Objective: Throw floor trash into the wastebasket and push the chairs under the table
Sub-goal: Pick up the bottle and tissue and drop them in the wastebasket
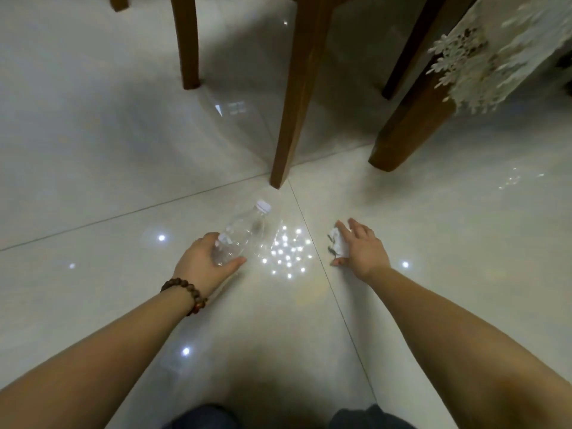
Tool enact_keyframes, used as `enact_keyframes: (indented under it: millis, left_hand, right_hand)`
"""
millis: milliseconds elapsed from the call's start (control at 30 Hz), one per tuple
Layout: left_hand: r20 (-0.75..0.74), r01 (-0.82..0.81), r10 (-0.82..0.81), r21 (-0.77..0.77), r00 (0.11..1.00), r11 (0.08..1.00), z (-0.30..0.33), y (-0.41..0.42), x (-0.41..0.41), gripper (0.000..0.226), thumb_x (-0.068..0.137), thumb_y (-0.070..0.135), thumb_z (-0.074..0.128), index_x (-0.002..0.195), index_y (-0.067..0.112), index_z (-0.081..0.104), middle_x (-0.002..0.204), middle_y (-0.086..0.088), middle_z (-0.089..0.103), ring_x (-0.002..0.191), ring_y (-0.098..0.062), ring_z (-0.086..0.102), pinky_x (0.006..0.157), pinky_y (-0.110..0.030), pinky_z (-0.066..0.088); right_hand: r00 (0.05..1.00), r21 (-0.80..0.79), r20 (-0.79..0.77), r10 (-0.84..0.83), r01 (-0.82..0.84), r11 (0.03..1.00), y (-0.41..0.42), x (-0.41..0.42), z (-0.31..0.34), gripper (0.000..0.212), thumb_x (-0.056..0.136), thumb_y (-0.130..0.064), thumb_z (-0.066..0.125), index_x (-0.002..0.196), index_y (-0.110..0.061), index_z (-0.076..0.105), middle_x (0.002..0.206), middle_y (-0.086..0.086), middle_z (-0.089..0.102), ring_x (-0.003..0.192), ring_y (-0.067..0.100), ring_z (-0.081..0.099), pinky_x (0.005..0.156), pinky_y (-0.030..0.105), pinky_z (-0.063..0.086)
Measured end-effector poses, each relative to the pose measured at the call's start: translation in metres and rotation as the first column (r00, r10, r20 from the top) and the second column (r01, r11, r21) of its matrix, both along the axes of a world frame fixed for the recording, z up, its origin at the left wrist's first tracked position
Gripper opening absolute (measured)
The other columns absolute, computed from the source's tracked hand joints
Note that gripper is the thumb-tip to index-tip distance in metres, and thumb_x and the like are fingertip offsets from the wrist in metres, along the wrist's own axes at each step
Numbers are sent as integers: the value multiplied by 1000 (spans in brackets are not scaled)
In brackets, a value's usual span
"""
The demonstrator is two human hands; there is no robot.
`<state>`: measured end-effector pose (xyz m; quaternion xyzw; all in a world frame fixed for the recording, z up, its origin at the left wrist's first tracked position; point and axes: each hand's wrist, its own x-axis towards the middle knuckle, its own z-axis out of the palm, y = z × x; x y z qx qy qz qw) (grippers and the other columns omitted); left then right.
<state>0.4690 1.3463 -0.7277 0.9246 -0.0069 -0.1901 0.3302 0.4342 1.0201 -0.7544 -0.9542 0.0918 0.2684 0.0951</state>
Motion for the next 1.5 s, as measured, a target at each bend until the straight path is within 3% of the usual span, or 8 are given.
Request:
enact_keyframes:
  millis: [67,167,367,667,867,1033,1233,1500]
  left_hand:
    - [-3,-33,33,-24,999,999,-1,2,-1,52,70,56,70,108,25,55,99,3,59,90,-17,56,72,-31,45]
    - [-4,-57,56,-12,998,998,2,7,-1,53,70,58,69,110,27,54,98,5,56,91,-16,55,71,-29,42]
    - [-32,-189,188,-36,982,981,69,15,6,53,68,62,69,107,32,50,102,4,56,87,-14,55,69,-27,41]
    - [-40,-424,424,-161,905,891,330,27,-26,52,65,65,68,101,33,49,100,4,58,91,-15,57,74,-29,44]
    - [-15,-541,550,-203,835,816,520,52,-43,49,67,64,68,99,33,49,101,4,58,90,-15,57,74,-30,46]
    - [30,-637,656,-212,754,741,634,84,-61,47,70,58,70,100,27,52,100,0,59,87,-18,57,76,-32,48]
    - [47,-693,716,-214,697,689,694,131,-67,44,71,60,68,99,30,51,99,2,58,86,-18,57,76,-34,51]
    - [36,-762,790,-238,613,602,703,238,8,49,70,62,67,97,25,50,95,3,56,84,-18,57,66,-28,45]
  right_hand:
    - [997,-15,69,-25,26,1000,3,-2,-5,68,82,-40,64,141,-26,33,145,10,32,128,31,30,100,37,36]
    - [984,2,170,-53,54,999,10,-8,-3,38,87,-29,57,123,-20,53,119,12,51,107,31,42,86,37,39]
    - [938,192,299,-173,119,974,32,-10,65,32,88,-21,57,119,-14,57,103,13,58,98,31,46,75,37,41]
    - [863,413,419,-282,96,906,91,0,345,32,89,-32,58,116,-15,61,107,8,63,98,26,53,75,33,44]
    - [866,447,459,-200,-31,894,141,7,549,25,87,-28,60,106,-13,65,96,13,61,92,30,51,67,31,30]
    - [881,403,463,-101,-107,909,187,4,661,27,89,-31,56,113,-17,59,101,8,58,97,26,49,66,29,29]
    - [887,408,462,26,-239,881,255,17,715,34,91,-36,55,118,-18,56,106,8,57,98,23,49,71,29,36]
    - [863,418,494,101,-338,843,371,108,732,34,89,-35,58,114,-13,60,101,14,59,97,31,51,78,38,42]
